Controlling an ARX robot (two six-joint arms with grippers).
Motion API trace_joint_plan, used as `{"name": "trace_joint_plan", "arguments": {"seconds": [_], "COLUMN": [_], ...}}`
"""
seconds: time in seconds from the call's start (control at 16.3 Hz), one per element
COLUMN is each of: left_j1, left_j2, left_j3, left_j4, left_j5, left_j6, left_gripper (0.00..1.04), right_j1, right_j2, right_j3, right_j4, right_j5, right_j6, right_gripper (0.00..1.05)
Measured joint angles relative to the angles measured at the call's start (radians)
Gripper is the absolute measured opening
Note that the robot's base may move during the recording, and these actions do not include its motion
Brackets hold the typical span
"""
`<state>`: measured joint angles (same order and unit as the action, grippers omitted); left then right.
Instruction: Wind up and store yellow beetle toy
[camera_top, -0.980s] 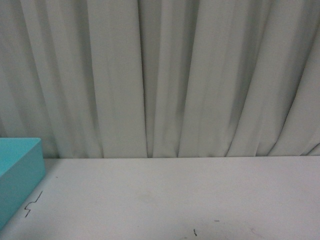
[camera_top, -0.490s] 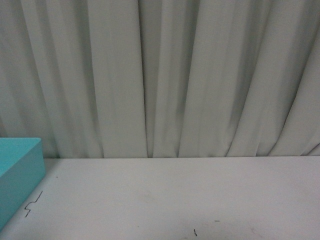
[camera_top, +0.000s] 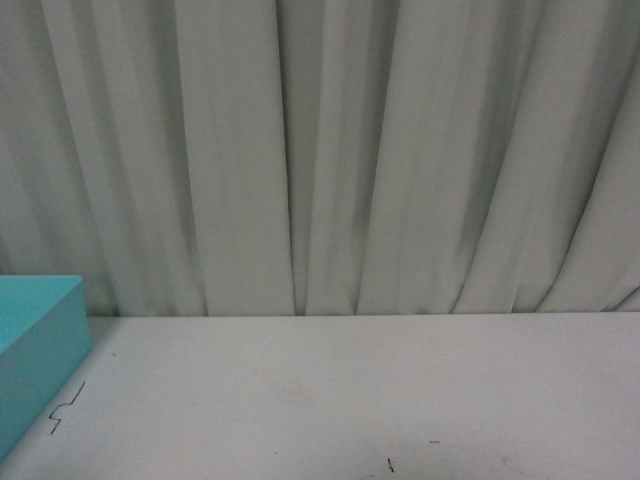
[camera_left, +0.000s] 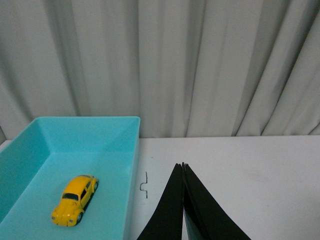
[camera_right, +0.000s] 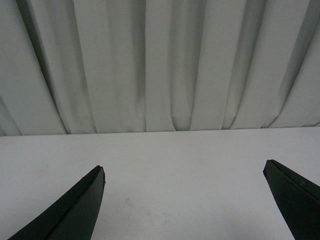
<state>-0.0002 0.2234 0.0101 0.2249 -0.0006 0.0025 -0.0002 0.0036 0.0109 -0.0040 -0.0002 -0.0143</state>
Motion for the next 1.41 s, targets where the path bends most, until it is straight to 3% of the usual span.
{"name": "trace_joint_plan", "arguments": {"seconds": [0.24, 0.37, 0.86, 0.98, 1.35, 1.41], "left_j1": [0.0, 0.0, 0.0, 0.0, 0.0, 0.0], "left_j2": [-0.039, -0.17, -0.221, -0.221, -0.221, -0.221], "left_j3": [0.0, 0.0, 0.0, 0.0, 0.0, 0.0], "left_j4": [-0.042, -0.227, -0.229, -0.229, -0.229, -0.229], "left_j5": [0.0, 0.003, 0.0, 0.0, 0.0, 0.0], "left_j6": [0.0, 0.0, -0.002, -0.002, -0.002, -0.001], "left_gripper": [0.02, 0.02, 0.03, 0.26, 0.78, 0.91], "right_j1": [0.0, 0.0, 0.0, 0.0, 0.0, 0.0], "right_j2": [0.0, 0.0, 0.0, 0.0, 0.0, 0.0], "right_j3": [0.0, 0.0, 0.0, 0.0, 0.0, 0.0], "right_j4": [0.0, 0.0, 0.0, 0.0, 0.0, 0.0], "right_j5": [0.0, 0.001, 0.001, 0.001, 0.001, 0.001], "right_j6": [0.0, 0.0, 0.0, 0.0, 0.0, 0.0], "right_gripper": [0.98, 0.98, 0.98, 0.98, 0.98, 0.98]}}
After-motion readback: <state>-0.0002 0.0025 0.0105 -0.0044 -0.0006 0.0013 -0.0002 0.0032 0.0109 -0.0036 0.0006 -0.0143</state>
